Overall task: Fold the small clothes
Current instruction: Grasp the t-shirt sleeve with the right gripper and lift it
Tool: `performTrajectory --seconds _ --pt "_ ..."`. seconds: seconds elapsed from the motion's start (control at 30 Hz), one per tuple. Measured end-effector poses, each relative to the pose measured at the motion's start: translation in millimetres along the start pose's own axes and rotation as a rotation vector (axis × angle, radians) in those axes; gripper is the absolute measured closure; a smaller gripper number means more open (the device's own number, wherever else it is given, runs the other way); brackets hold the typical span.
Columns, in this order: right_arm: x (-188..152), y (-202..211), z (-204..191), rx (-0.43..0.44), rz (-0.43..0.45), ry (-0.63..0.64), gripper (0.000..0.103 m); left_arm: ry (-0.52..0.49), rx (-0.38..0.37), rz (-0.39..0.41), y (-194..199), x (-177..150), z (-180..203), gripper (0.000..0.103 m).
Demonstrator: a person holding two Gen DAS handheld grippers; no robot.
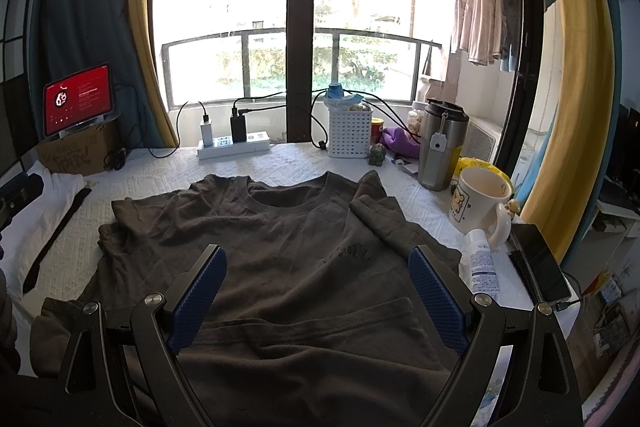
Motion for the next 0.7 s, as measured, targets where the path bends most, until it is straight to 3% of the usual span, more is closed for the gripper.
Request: performTrajectory --seconds 0.27,0.7 --pt "-2.4 -22.3 29.0 -0.021 -0.023 -0.047 0.01 -0.049 0.016 -0.032 -20.4 1.9 6.0 0.01" --pt "24.3 -99.4 84.7 -0.056 -0.102 -0.055 0.01 -0.023 0.012 -0.176 -87.4 -6.1 3.8 0.01"
Point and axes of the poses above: each gripper's, at about its wrist camera, not at the fingertips, and y roughly against the way its jaws point, z to its right, x to its top, the point moved 1 cm from there along -y, roughly the way its jaws point, and after that the axes turned 14 degrees about -y, right-handed, at the moved point
